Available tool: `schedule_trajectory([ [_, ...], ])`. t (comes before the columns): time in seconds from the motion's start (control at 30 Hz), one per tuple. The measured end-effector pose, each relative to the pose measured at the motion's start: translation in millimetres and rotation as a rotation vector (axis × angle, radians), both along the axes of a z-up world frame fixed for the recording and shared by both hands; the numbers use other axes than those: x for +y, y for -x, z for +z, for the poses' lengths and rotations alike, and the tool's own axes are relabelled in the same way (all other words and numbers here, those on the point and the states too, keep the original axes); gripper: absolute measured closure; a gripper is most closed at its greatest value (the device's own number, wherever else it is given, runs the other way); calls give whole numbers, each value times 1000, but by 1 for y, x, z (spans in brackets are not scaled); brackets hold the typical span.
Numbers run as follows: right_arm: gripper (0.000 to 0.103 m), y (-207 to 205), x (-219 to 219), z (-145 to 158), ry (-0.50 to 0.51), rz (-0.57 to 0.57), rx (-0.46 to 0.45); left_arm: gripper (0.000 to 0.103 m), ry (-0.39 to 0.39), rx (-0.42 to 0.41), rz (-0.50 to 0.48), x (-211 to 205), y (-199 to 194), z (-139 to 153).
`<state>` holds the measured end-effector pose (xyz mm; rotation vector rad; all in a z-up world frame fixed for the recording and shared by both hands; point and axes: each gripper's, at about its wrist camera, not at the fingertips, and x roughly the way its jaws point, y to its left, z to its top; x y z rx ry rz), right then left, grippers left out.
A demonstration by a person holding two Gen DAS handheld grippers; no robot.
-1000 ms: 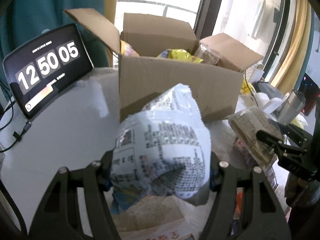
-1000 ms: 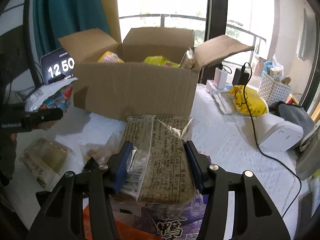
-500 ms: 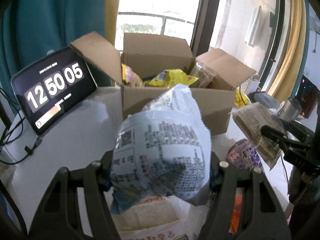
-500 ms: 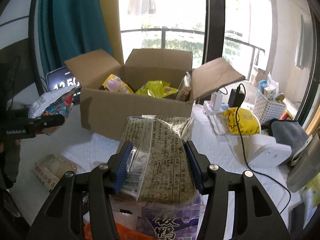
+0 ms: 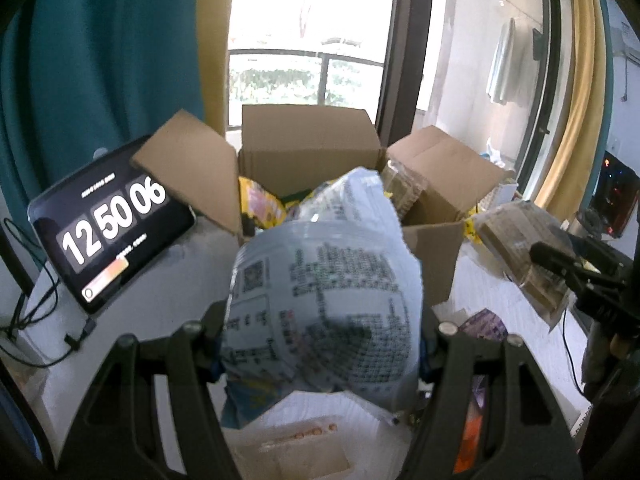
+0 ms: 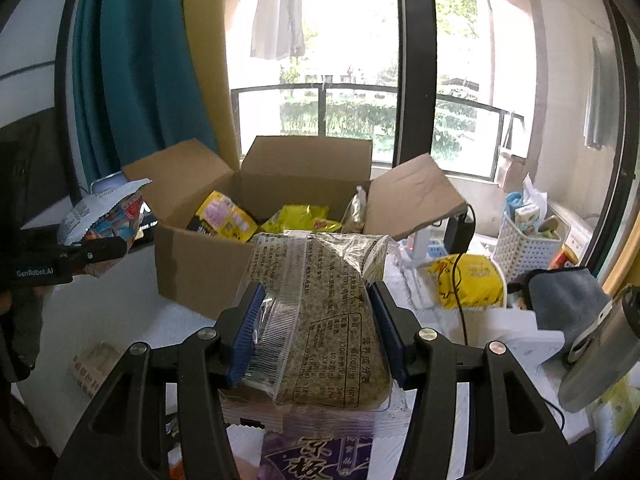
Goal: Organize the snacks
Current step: 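Lift both held packages and carry them over the cardboard box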
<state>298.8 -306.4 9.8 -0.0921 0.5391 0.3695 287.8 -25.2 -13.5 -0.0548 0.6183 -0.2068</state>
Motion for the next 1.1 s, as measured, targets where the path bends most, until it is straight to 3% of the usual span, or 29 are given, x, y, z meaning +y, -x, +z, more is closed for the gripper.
schedule_trajectory([
  [0.63, 46, -42, -35, 16, -59, -21, -63, 35, -34, -54, -16, -39, -57, 27],
  [1.1, 46, -74, -54, 6, -70, -62, -37, 30, -10, -20, -54, -65, -118, 22],
])
